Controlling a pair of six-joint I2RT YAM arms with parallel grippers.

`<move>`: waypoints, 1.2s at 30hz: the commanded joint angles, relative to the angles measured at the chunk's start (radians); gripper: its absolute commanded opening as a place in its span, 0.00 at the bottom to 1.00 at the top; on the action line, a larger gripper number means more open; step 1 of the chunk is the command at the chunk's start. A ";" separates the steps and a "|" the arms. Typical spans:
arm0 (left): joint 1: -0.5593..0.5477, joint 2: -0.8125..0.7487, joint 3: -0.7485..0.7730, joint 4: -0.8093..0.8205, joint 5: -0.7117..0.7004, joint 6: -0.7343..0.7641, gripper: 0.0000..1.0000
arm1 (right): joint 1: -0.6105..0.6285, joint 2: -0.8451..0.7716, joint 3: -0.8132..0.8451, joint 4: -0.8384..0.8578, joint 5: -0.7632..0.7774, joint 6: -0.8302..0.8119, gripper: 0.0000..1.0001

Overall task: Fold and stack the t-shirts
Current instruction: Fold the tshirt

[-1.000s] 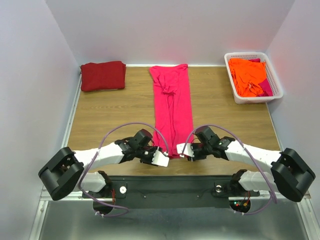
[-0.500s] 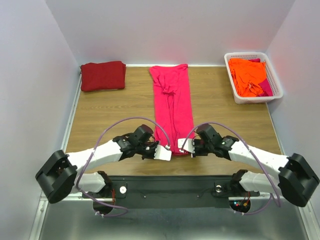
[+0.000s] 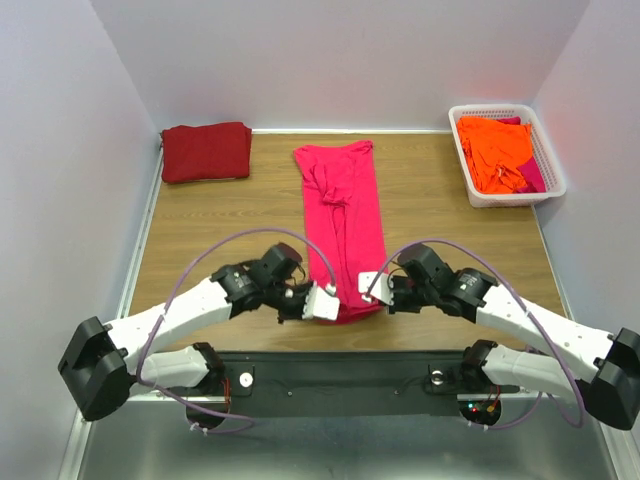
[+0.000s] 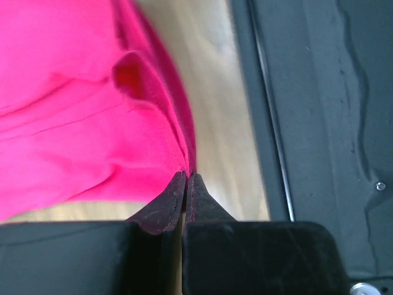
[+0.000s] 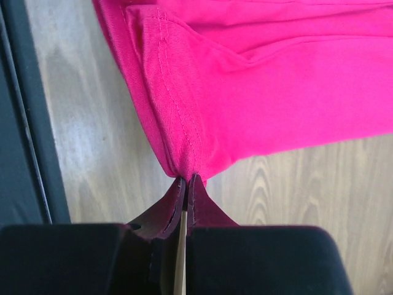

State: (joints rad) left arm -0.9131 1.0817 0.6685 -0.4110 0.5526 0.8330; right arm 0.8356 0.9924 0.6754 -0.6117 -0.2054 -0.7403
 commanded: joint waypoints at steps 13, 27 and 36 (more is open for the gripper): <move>0.377 0.387 0.466 -0.123 0.147 0.193 0.00 | -0.358 0.418 0.413 0.044 -0.123 -0.260 0.01; 0.551 0.866 0.957 -0.213 0.184 0.264 0.00 | -0.509 0.850 0.806 0.052 -0.203 -0.344 0.01; 0.605 1.002 1.122 -0.137 0.122 0.155 0.33 | -0.552 1.019 0.989 0.098 -0.167 -0.257 0.42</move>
State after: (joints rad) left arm -0.3401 2.1044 1.7237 -0.5766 0.6979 1.0504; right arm 0.3069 2.0209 1.5799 -0.5667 -0.3882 -1.0454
